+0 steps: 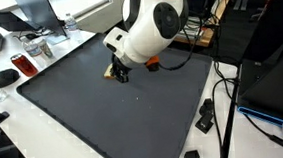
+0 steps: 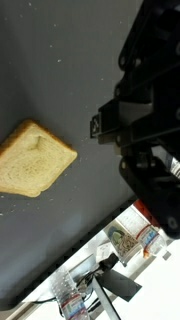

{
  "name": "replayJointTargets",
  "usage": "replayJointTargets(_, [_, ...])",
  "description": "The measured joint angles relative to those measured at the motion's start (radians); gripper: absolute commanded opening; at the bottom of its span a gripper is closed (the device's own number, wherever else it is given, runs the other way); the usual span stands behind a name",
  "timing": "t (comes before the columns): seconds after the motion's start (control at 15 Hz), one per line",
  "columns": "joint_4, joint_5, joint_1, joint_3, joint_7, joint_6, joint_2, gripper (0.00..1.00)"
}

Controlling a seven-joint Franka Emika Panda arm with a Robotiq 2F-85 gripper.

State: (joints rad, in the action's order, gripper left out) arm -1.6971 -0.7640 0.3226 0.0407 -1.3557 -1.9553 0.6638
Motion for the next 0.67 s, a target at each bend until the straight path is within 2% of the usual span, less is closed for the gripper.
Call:
replayJointTargets(0.2, [0.045, 0.060, -0.056, -0.017, 0.166, 0.002, 0.005, 0.05])
replayJointTargets(0.67, [0.157, 0.291, -0.142, -0.017, 0.534, 0.079, 0.029, 0.05])
